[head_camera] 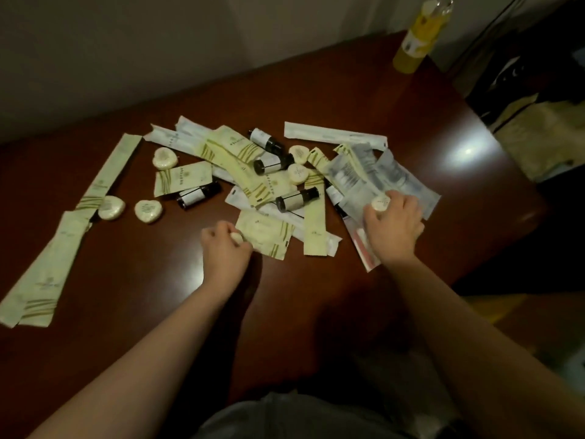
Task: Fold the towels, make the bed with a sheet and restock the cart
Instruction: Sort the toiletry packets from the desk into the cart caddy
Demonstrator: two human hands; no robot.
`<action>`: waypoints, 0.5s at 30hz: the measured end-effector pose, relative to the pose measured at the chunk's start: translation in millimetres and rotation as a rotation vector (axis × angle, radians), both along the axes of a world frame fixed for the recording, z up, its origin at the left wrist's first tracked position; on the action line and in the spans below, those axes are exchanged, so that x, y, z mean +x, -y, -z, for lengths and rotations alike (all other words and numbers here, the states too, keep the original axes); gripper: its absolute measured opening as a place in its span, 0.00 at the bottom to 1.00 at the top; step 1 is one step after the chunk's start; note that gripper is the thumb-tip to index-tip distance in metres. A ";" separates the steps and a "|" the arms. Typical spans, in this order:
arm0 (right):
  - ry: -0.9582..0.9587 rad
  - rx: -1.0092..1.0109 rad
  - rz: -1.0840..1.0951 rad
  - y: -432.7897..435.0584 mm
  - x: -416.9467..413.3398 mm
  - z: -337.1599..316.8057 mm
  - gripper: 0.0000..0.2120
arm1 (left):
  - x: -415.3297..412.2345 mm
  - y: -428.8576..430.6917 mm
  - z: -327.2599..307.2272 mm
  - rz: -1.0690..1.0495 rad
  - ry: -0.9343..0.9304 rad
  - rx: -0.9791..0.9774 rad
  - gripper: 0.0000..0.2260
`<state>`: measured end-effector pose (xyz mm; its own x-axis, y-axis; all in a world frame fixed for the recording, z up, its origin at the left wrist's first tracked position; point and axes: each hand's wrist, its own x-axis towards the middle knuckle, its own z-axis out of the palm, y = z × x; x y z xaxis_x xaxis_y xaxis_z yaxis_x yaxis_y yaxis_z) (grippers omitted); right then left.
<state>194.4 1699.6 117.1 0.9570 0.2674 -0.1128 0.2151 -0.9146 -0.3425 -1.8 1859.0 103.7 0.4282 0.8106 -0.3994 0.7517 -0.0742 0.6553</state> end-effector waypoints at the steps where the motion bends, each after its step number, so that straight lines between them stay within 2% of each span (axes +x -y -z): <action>1: -0.015 -0.045 -0.014 1.0 14.0 5.7 0.26 | 8.4 -1.2 1.1 -0.049 -0.026 -0.038 0.10; 4: -0.090 -0.002 -0.034 0.1 35.6 18.6 0.30 | 31.4 0.7 5.4 -0.139 -0.125 -0.092 0.17; 6: -0.169 0.071 -0.049 -4.0 38.1 23.7 0.37 | 48.7 6.0 5.3 -0.160 -0.195 -0.080 0.28; 9: -0.209 0.057 -0.155 -9.6 33.3 29.4 0.48 | 74.3 16.0 0.9 -0.167 -0.276 -0.044 0.39; 15: -0.188 -0.060 -0.345 -27.5 38.0 30.1 0.52 | 108.1 24.5 0.7 -0.199 -0.317 -0.092 0.50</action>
